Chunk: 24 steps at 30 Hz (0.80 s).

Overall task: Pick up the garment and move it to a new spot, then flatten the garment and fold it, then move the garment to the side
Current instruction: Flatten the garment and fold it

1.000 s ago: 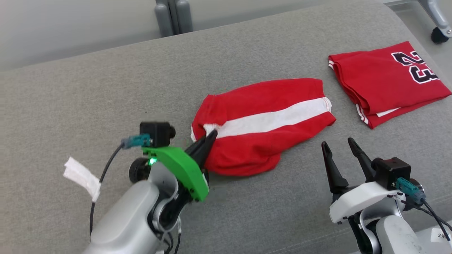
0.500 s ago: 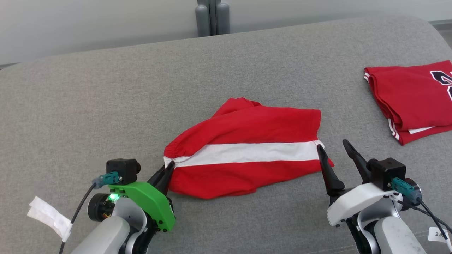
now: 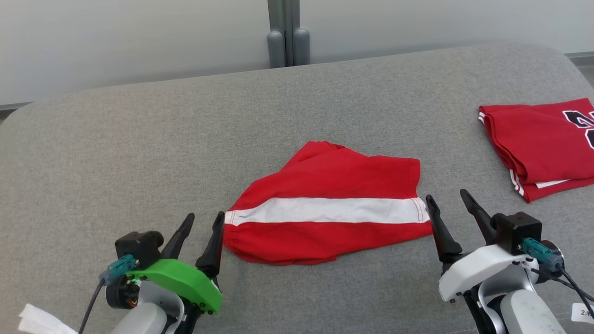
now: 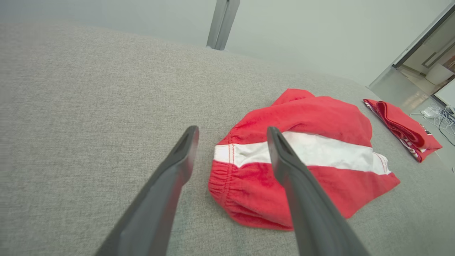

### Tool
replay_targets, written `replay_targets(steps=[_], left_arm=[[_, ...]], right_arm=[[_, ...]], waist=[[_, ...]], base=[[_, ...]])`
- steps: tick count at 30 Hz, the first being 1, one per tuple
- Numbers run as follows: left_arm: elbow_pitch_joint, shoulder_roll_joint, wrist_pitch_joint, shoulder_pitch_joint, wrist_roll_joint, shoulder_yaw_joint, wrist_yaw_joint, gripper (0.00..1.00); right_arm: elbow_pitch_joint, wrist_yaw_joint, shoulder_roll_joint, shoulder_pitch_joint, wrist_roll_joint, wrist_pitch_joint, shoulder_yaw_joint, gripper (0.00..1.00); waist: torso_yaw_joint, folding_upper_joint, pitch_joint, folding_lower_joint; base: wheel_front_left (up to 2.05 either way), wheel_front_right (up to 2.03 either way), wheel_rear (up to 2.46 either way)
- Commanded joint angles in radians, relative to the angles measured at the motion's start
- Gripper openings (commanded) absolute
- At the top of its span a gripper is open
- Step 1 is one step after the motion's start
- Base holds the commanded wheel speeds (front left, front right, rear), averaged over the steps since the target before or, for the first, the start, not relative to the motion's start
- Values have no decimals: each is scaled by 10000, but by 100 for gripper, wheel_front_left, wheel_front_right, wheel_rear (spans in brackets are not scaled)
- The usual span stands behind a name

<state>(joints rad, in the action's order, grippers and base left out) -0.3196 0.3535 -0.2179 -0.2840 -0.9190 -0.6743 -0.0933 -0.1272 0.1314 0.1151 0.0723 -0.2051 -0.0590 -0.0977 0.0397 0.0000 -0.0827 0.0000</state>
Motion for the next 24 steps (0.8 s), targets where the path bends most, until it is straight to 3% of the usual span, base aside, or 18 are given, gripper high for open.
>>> replay_targets(steps=[1, 5, 9, 15, 24], left_arm=[[59, 24, -178, 192, 53, 196, 41, 100], [340, 62, -450, 518, 426, 941, -2, 100], [1115, -150, -463, 996, 1488, 2367, 147, 100], [1917, -818, -467, 1990, 3196, 4215, 779, 100], [1511, -1616, -469, 2780, 4592, 5460, 1649, 100]], right_arm=[[53, -16, 38, -65, -12, 28, 52, 100], [114, -16, -12, -152, 44, 33, 139, 100], [153, -16, -54, -241, 59, 62, 199, 100], [186, -16, -51, -273, 68, 95, 232, 100], [248, -16, -62, -467, 96, 190, 326, 100]], waist=[[-34, 0, 38, 0], [-125, 0, 118, 0], [-227, 0, 206, 0], [-355, 0, 394, 0], [-546, 0, 639, 0]], base=[[0, 0, 0], [0, 0, 0], [0, 0, 0], [0, 0, 0], [0, 0, 0]])
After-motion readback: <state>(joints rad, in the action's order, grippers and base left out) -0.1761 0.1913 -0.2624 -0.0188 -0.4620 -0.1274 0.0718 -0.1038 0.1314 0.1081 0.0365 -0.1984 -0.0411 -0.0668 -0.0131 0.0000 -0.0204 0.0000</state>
